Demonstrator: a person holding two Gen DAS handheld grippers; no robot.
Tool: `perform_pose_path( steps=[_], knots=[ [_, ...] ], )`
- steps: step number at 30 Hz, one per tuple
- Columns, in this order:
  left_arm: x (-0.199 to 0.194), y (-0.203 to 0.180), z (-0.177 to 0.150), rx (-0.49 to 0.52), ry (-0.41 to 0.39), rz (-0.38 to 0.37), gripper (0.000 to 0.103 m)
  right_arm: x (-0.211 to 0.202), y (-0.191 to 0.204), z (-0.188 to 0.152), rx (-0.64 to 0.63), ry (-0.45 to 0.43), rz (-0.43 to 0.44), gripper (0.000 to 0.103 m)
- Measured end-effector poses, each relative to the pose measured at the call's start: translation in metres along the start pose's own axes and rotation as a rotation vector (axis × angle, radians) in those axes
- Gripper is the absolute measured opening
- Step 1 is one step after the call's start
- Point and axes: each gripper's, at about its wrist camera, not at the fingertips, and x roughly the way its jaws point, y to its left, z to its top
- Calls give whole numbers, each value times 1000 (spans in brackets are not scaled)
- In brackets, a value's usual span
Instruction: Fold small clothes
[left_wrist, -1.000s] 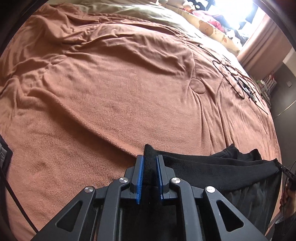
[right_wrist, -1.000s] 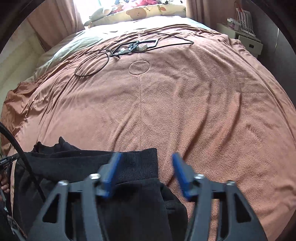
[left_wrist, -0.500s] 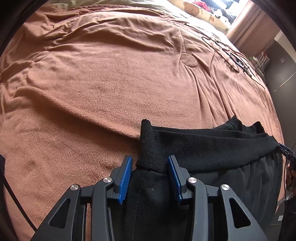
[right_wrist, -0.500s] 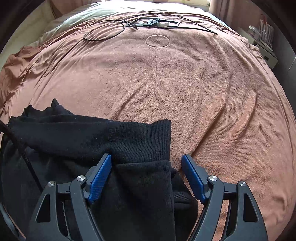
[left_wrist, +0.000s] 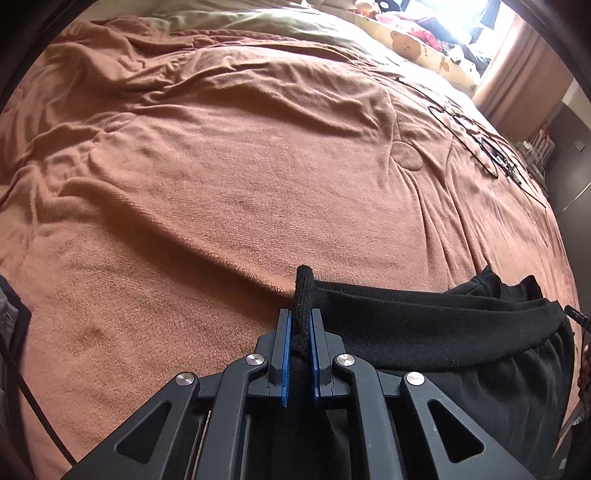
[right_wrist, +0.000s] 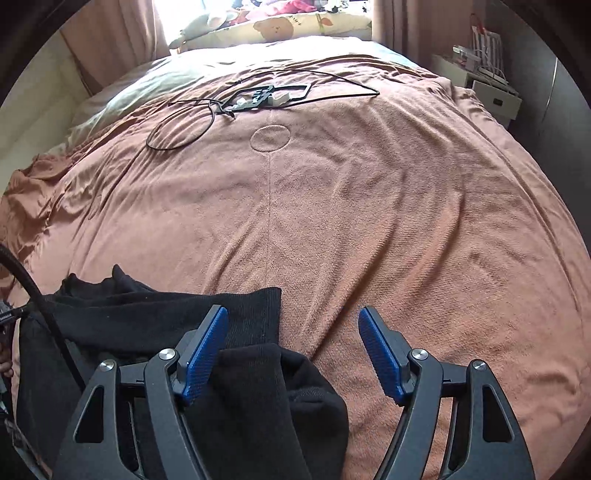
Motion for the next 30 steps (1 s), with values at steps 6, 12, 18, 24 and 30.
perform_pose_path(
  steps=[6, 12, 18, 24, 30],
  knots=[
    [-14, -5, -5, -14, 26, -47, 17, -34, -3, -23, -32, 7, 19, 73],
    [-46, 0, -23, -28, 21, -83, 38, -67, -8, -46, -38, 12, 52, 73],
    [-79, 10, -53, -27, 14, -97, 38, -95, -9, -74, -45, 1, 66, 73],
    [-97, 21, -93, -42, 31, -108, 38, -114, -9, -109, -48, 16, 78, 73],
    [-103, 33, -141, -72, 69, -132, 37, -123, -17, -143, -20, 41, 83, 73]
  ],
)
